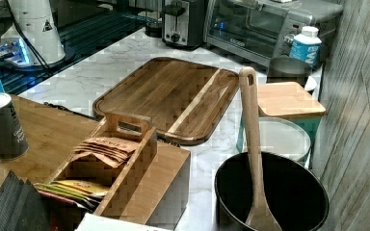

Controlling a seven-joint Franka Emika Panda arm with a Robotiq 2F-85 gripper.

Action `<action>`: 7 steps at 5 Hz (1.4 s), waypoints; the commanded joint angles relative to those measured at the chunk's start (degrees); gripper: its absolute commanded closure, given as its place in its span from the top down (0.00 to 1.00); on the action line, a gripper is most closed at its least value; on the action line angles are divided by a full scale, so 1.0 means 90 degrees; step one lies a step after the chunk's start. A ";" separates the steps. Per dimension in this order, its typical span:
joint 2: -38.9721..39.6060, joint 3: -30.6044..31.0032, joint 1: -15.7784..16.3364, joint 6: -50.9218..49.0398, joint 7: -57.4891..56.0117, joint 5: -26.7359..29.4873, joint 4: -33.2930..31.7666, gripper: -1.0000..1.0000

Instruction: Open the drawer.

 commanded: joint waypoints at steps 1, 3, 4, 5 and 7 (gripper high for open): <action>0.0000 0.0002 -0.0001 0.0001 -0.0004 0.0049 -0.0003 1.00; -0.0485 -0.0113 -0.0232 0.1021 -0.1758 -0.0448 -0.1102 1.00; -0.0560 -0.0377 -0.0419 0.1502 -0.2852 -0.0481 -0.1457 1.00; -0.0505 -0.0568 -0.0644 0.1762 -0.3805 -0.0490 -0.1593 1.00; -0.0429 -0.1450 -0.0482 0.2540 -0.5226 -0.0351 -0.1860 1.00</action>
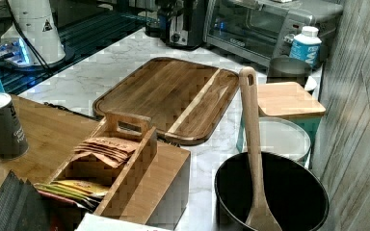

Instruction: Open the drawer.

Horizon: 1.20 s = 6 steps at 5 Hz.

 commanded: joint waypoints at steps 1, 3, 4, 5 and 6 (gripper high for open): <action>-0.0266 -0.0814 -0.0555 0.0946 -0.0968 -0.0149 -0.0082 1.00; -0.0186 -0.0644 -0.0935 0.2099 -0.1138 -0.0916 -0.0517 1.00; 0.0134 -0.0636 -0.1102 0.1971 -0.1413 -0.1086 -0.0221 1.00; 0.0211 -0.0779 -0.1219 0.2109 -0.1738 -0.1126 -0.0211 1.00; 0.0294 -0.0900 -0.1391 0.2092 -0.2148 -0.1044 -0.0120 1.00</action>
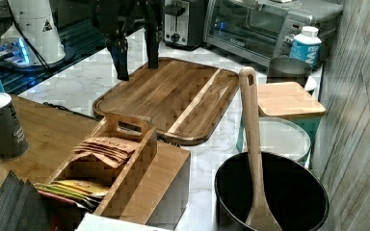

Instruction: Open the drawer.

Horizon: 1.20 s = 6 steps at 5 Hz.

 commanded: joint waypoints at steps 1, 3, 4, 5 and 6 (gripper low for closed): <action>0.0074 -0.0728 -0.0071 0.0338 -0.1150 0.0169 0.0082 1.00; 0.0128 -0.0393 -0.0248 0.0677 -0.0754 0.0484 -0.0288 1.00; 0.0206 -0.0278 -0.0224 0.0574 -0.0590 0.0691 -0.0302 1.00; 0.0208 -0.0254 -0.0216 0.0725 -0.0598 0.0809 -0.0456 1.00; 0.0223 -0.0333 -0.0165 0.1064 -0.0442 0.0686 -0.0701 1.00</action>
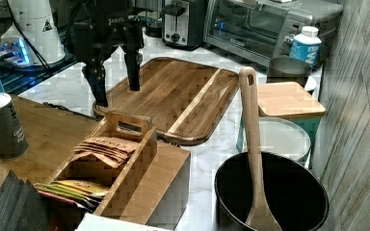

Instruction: Open the drawer.

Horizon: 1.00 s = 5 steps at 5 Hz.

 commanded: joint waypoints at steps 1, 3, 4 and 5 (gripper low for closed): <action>0.0133 0.0031 -0.0055 0.0619 0.0102 0.0429 -0.0391 1.00; 0.0630 0.0070 -0.0128 0.1094 -0.0152 0.0669 -0.0341 1.00; 0.0820 0.0185 -0.0190 0.1307 -0.0349 0.0977 -0.0323 1.00; 0.0810 0.0077 -0.0005 0.1190 -0.0046 0.0845 -0.0316 1.00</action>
